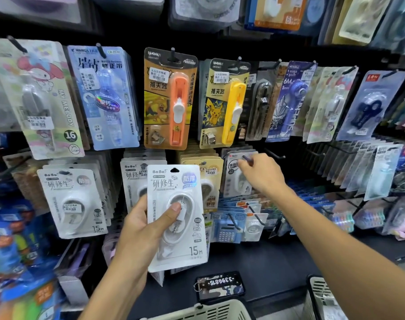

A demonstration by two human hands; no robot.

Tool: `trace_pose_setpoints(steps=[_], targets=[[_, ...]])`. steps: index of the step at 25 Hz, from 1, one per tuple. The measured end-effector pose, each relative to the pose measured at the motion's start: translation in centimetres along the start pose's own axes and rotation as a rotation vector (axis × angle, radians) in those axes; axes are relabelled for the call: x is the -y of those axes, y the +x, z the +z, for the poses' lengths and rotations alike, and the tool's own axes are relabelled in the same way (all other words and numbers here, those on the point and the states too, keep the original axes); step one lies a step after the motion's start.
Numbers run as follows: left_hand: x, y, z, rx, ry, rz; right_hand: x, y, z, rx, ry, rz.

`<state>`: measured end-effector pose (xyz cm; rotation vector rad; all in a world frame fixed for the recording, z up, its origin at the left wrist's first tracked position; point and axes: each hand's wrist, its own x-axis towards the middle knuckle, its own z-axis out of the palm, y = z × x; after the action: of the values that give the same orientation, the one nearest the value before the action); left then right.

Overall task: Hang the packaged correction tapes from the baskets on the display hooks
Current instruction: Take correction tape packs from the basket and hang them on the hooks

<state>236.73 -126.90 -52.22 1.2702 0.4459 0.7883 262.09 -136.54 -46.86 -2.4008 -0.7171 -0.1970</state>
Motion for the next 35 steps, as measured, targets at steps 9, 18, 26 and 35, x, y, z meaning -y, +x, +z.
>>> trace_pose_setpoints(steps=[9, 18, 26, 35], targets=[[0.2, 1.7, 5.5, 0.209, 0.262, 0.035, -1.8, -10.2, 1.6, 0.512, 1.096, -0.036], [2.4, 4.0, 2.8, 0.175, 1.625, 0.359, -7.5, -6.8, -0.7, 0.188, 1.046, 0.106], [3.0, 3.3, 2.8, 0.147, 1.609, 0.388, -7.4, -6.9, 0.5, 0.018, 1.055, 0.104], [3.6, 2.3, -0.3, 0.097, 1.574, 0.334, -5.6, -9.8, 0.3, -0.210, 1.015, -0.005]])
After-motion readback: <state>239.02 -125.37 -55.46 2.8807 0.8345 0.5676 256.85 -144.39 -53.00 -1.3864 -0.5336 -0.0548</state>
